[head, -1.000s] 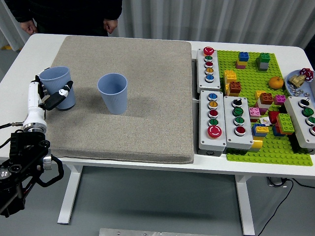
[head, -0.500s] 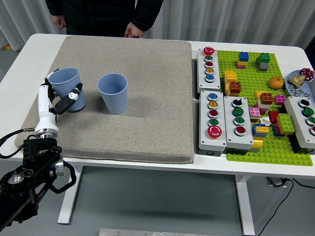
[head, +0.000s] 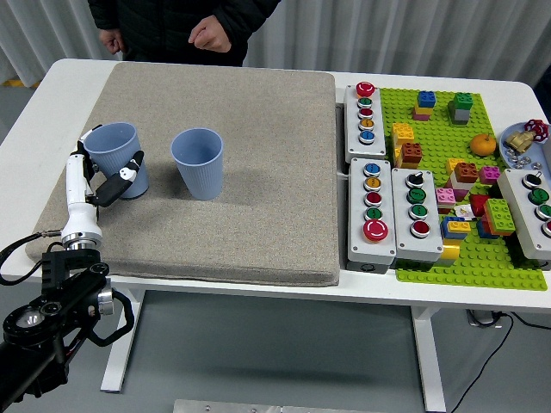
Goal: Pick cup pour cup place
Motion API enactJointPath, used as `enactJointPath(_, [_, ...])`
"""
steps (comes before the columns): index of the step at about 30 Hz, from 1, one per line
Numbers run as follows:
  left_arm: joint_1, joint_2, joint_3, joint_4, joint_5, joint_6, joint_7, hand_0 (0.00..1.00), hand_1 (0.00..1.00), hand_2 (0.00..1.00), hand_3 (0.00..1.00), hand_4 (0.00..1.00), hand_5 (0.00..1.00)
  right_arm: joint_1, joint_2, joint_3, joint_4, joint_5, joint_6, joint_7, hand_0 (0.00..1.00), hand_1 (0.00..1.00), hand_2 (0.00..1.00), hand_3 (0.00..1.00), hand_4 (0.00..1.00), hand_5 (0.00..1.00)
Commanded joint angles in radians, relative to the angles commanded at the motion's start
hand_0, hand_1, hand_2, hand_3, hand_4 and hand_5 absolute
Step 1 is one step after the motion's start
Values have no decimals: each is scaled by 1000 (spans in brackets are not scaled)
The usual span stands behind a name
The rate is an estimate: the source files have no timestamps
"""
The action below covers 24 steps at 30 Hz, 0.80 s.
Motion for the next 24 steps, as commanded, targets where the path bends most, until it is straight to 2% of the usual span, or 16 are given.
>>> enactJointPath(4, [9, -7, -5, 4, 6, -10, -5, 527, 634, 806, 779, 666, 155, 0, 1, 0, 0, -2, 1, -1, 742, 704, 723, 642, 230, 396])
enactJointPath(5, [15, -8, -5, 4, 15, -13, -4, 566, 669, 840, 813, 785, 285, -1, 2, 0, 0, -2, 0, -1, 742, 704, 723, 643, 228, 396])
enactJointPath(10, [26, -10, -17, 2, 41, -31, -1, 566, 669, 840, 813, 785, 285, -1, 2, 1, 0, -5, 1, -2, 742, 704, 723, 643, 228, 396])
enactJointPath(11, [28, -10, -23, 0, 51, -36, 4, 622, 715, 898, 932, 872, 379, -1, 2, 0, 0, -4, 1, -2, 742, 703, 723, 642, 224, 395])
enactJointPath(16, [28, -7, -36, -8, 74, -48, 17, 622, 715, 898, 932, 872, 379, 0, 2, -1, 0, -1, 0, -2, 742, 703, 723, 642, 224, 395])
enactJointPath(17, [28, -6, -39, -11, 82, -49, 20, 659, 742, 936, 992, 910, 419, -1, 1, -2, 0, 0, 1, -2, 742, 703, 723, 641, 219, 393])
enactJointPath(24, [36, -3, -49, -33, 121, -55, 33, 677, 761, 956, 998, 926, 440, -6, 2, 1, 0, -6, 1, -2, 742, 703, 723, 640, 217, 392])
